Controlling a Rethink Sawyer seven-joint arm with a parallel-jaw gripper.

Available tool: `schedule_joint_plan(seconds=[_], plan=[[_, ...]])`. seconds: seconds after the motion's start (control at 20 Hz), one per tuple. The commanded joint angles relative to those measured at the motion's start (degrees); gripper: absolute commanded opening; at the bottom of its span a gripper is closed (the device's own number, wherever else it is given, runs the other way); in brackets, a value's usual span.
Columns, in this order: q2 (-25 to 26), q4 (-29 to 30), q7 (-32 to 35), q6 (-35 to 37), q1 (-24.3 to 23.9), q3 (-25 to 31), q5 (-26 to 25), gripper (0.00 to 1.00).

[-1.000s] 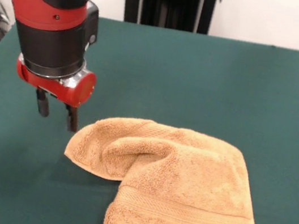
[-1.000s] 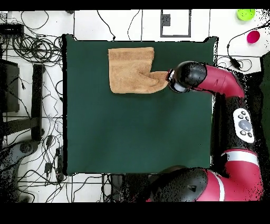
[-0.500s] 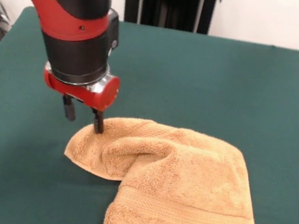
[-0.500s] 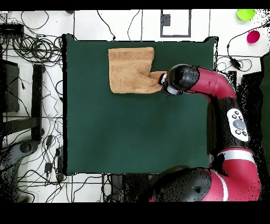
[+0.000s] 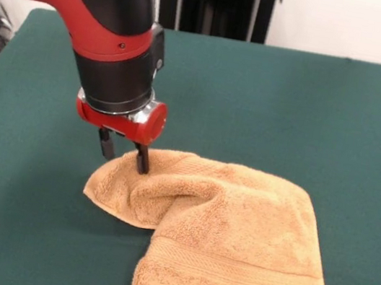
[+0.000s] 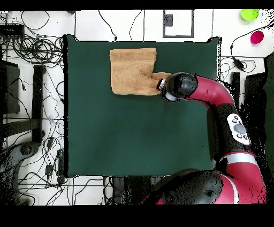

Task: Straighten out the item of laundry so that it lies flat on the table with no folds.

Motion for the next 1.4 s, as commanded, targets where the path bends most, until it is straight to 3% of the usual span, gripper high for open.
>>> schedule_joint_plan(seconds=[0.05,0.55,1.0,1.4], plan=[[1.5,7.3,-7.2,-3.4,1.5,5.5,-2.1,1.0],[0.3,7.7,-4.4,-6.5,2.8,4.0,-2.9,1.0],[-1.1,9.9,-0.8,-15.9,4.0,1.8,-5.4,1.0],[-0.9,9.5,0.7,-16.3,4.5,1.1,-6.0,1.0]])
